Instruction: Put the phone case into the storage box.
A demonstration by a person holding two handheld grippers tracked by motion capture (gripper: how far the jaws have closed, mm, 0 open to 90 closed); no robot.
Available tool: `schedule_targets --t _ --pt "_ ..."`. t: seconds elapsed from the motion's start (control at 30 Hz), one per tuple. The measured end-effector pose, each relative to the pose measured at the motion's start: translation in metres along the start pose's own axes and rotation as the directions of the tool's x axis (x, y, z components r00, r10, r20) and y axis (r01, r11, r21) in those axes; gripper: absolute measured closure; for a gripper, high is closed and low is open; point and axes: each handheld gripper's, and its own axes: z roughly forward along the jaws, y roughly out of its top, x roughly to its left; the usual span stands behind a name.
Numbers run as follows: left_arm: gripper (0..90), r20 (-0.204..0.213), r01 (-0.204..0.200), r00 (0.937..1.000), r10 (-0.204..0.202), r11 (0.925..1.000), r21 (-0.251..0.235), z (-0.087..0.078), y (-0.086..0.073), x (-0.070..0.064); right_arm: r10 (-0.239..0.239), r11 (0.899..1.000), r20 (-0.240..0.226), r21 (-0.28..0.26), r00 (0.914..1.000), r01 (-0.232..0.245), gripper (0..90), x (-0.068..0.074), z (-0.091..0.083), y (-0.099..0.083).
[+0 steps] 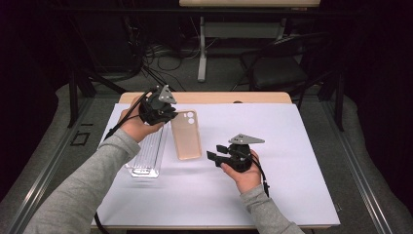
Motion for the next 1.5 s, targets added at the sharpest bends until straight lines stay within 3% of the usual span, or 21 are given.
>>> schedule_targets --t 0.37,0.63,0.87,1.03,1.33,1.5 --pt "80.5 -0.011 -0.01 0.9999 0.01 0.9999 -0.003 -0.007 0.005 0.013 -0.047 0.999 0.031 0.019 0.9984 0.046 42.8 0.0 -0.007 0.0" --pt "80.4 -0.028 -0.001 0.9996 0.001 1.0 -0.002 -0.009 0.003 0.024 -0.009 1.0 0.033 0.021 0.9994 0.008 39.7 -0.005 -0.011 -0.003" --pt "80.4 -0.036 0.009 0.9993 -0.009 1.0 -0.003 -0.011 0.001 0.033 -0.022 1.0 0.05 0.018 0.9985 0.021 30.0 -0.008 -0.008 -0.005" --pt "80.4 -0.049 0.011 0.9987 -0.011 0.9999 0.003 -0.014 0.0 0.037 -0.042 0.999 0.068 0.021 0.9968 0.04 28.2 -0.007 -0.008 -0.005" --pt "80.4 -0.074 0.041 0.9965 -0.04 0.9991 0.012 -0.022 -0.007 0.049 -0.041 0.999 0.094 0.021 0.9947 0.039 19.6 -0.006 -0.009 -0.006" --pt "80.3 -0.089 0.05 0.9949 -0.048 0.9986 0.017 -0.026 -0.012 0.056 -0.008 1.0 0.09 0.017 0.9959 0.006 17.8 -0.008 -0.013 -0.007"
